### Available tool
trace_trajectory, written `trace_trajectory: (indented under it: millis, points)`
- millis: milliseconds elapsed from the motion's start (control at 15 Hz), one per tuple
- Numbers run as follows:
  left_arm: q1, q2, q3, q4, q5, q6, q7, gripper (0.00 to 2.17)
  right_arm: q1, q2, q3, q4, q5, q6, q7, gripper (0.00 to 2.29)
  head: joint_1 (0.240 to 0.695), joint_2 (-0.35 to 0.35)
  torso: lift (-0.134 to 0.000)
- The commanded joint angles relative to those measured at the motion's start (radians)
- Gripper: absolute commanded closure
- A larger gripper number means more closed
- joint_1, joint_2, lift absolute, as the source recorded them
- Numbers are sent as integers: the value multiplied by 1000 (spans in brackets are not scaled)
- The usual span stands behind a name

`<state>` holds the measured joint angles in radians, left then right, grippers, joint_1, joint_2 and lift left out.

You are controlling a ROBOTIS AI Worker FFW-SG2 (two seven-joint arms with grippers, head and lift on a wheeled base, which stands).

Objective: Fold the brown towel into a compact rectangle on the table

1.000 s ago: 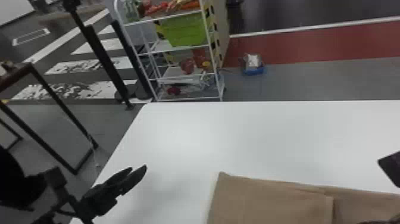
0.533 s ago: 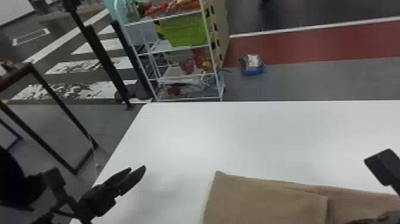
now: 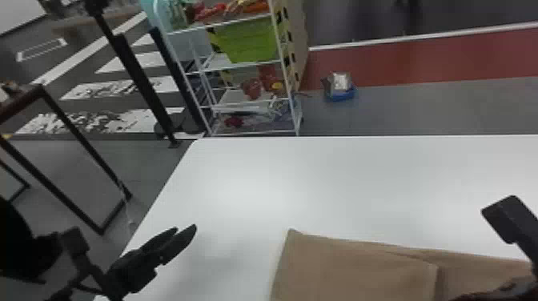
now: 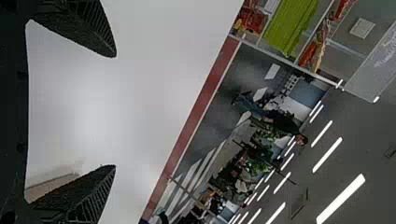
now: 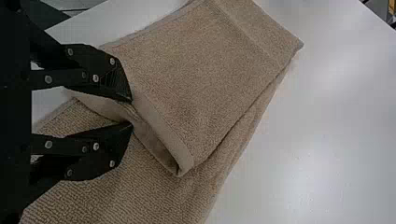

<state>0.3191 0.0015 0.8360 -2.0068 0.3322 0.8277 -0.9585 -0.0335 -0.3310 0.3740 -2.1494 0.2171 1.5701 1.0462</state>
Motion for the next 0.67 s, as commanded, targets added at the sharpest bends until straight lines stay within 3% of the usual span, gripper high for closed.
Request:
trace_trajectory:
  millis: [0, 67, 133, 333, 400, 600]
  points:
    - [0, -4, 0, 0, -1, 0, -2, 26, -9, 6, -1, 5, -1, 2, 0, 822, 695, 350, -124]
    - [0, -4, -2, 0, -1, 0, -2, 26, -13, 12, -1, 11, 1, 2, 0, 832, 695, 350, -124]
    - [0, -4, -2, 0, -1, 0, -2, 26, -17, 21, 0, 26, 2, 2, -2, 1146, 695, 350, -124]
    - [0, -4, -2, 2, -1, 0, -2, 26, -29, 36, 0, 45, 5, 2, -8, 1197, 695, 350, -124]
    - [0, -4, -2, 3, -2, 0, -2, 29, -36, 40, 8, 52, 8, 2, -8, 1406, 695, 350, -124]
    - [0, -4, 0, 3, -1, 0, -3, 29, -33, 55, -17, 52, -4, 2, -11, 1416, 695, 350, -124]
